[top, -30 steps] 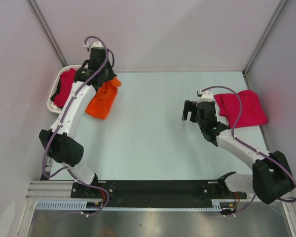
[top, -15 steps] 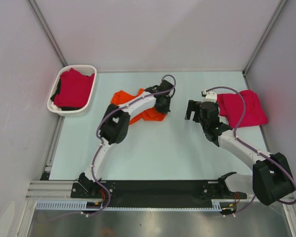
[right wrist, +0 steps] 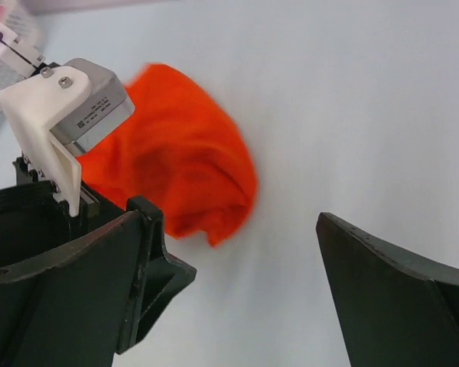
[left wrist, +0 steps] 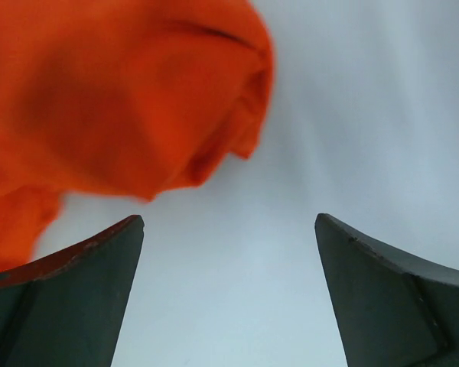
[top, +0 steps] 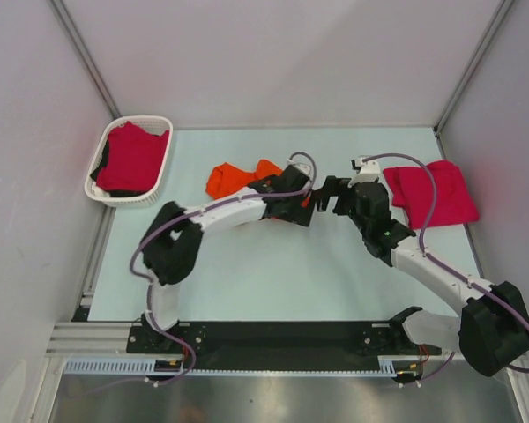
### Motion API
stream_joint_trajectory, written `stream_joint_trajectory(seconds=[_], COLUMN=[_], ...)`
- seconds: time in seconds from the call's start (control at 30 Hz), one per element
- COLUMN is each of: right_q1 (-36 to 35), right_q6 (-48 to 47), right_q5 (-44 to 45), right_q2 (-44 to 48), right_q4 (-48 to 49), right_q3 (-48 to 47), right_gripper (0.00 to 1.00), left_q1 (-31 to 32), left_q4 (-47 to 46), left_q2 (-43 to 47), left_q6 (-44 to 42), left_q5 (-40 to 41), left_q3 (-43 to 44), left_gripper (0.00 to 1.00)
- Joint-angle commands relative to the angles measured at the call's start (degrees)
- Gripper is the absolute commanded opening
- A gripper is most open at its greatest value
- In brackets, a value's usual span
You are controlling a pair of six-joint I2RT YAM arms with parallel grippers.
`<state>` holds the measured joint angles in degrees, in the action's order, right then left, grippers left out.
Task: Fold and stack the t-shirts
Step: Move the tshirt to the center of the board, then flatten out the tshirt
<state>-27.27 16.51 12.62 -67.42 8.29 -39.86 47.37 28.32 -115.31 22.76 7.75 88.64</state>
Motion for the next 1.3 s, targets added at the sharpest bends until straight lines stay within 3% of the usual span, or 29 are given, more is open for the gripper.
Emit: stream_joint_trajectory(seconds=[0.0, 0.13, 0.23, 0.37, 0.53, 0.83, 0.9, 0.97, 1.0, 1.03, 1.27], right_q1=[-0.5, -1.6, -3.3, -4.6, -8.1, -14.3, -15.2, -15.6, -16.0, -16.2, -17.0], right_q6=[-2.4, -3.7, -4.6, -4.7, -6.9, -12.1, -13.1, -13.6, -13.6, -13.6, -14.1], right_q5=[2.9, -1.5, -1.0, -4.2, -6.7, -7.4, -7.8, -9.9, -10.2, -10.5, -12.0], right_q2=[0.0, -2.4, -5.3, -8.6, -16.5, -29.0, -30.9, -33.3, -34.1, -35.5, -45.6], right_q4=[-1.3, -0.9, -2.2, -1.1, -6.6, -15.5, -16.9, -17.8, -18.0, -18.5, -26.1], right_q3=[-1.5, -2.6, -5.0, -6.5, -15.7, -32.0, -34.8, -38.0, -39.1, -40.3, -54.1], right_gripper=[1.00, 0.99, 0.98, 0.98, 0.95, 0.86, 0.81, 0.65, 0.47, 0.44, 0.42], left_q1=[-5.4, -8.3, -10.0, -15.7, -21.9, -29.3, -32.1, -34.7, -35.4, -35.9, -38.9], left_q4=[-9.3, -10.8, -7.4, -1.3, 1.2, 6.8, 6.5, 4.7, 4.3, 3.8, 4.8], left_q2=[21.3, 31.1, 33.2, 33.1, 34.5, 33.4, 34.8, 36.3, 37.4, 37.9, 38.1], left_q6=[-1.1, -4.3, -7.2, -5.0, 2.6, 7.9, 9.0, 9.7, 9.7, 9.5, 10.0], left_q5=[9.0, 15.9, 23.6, 28.3, 24.9, 25.1, 23.8, 21.3, 20.7, 20.2, 21.0], left_q3=[-7.5, -13.2, -13.7, -15.3, -19.7, -22.7, -23.6, -25.5, -26.0, -26.7, -26.4], left_gripper=[1.00, 1.00, 1.00, 1.00, 1.00, 1.00, 0.99, 1.00, 1.00, 1.00, 1.00])
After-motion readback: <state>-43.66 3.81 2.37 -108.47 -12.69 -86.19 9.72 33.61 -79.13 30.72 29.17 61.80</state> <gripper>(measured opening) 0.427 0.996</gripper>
